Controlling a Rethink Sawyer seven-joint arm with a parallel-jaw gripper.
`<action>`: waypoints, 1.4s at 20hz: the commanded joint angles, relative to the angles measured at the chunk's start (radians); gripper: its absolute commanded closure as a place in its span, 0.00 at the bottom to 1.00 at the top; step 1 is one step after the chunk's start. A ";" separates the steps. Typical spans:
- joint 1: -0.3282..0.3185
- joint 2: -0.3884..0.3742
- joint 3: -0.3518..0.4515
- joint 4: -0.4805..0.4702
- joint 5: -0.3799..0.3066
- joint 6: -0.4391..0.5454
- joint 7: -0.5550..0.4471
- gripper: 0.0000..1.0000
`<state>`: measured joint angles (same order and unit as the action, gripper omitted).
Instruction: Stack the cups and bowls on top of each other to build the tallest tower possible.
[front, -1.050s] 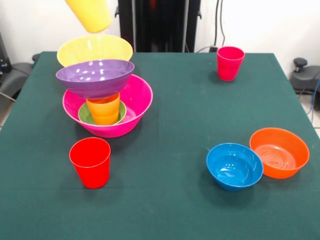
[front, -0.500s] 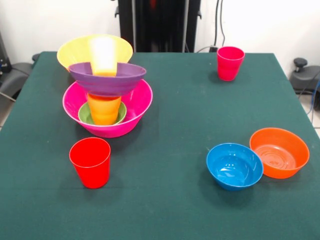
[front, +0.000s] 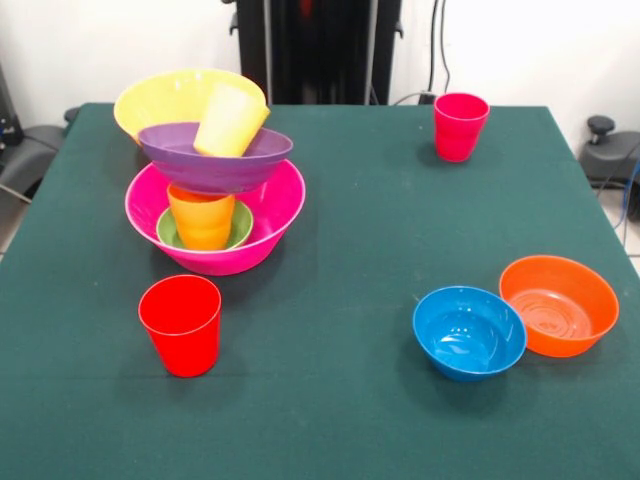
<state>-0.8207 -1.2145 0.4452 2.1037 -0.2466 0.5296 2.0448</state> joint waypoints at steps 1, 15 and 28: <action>0.082 0.132 -0.006 0.000 -0.049 0.010 0.038 0.00; 0.611 0.366 -0.298 -0.387 -0.106 -0.119 0.278 0.00; 0.681 0.452 -0.375 -0.474 0.021 -0.082 0.249 0.00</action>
<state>-0.1212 -0.8476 0.1258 1.7016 -0.2495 0.3940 2.1416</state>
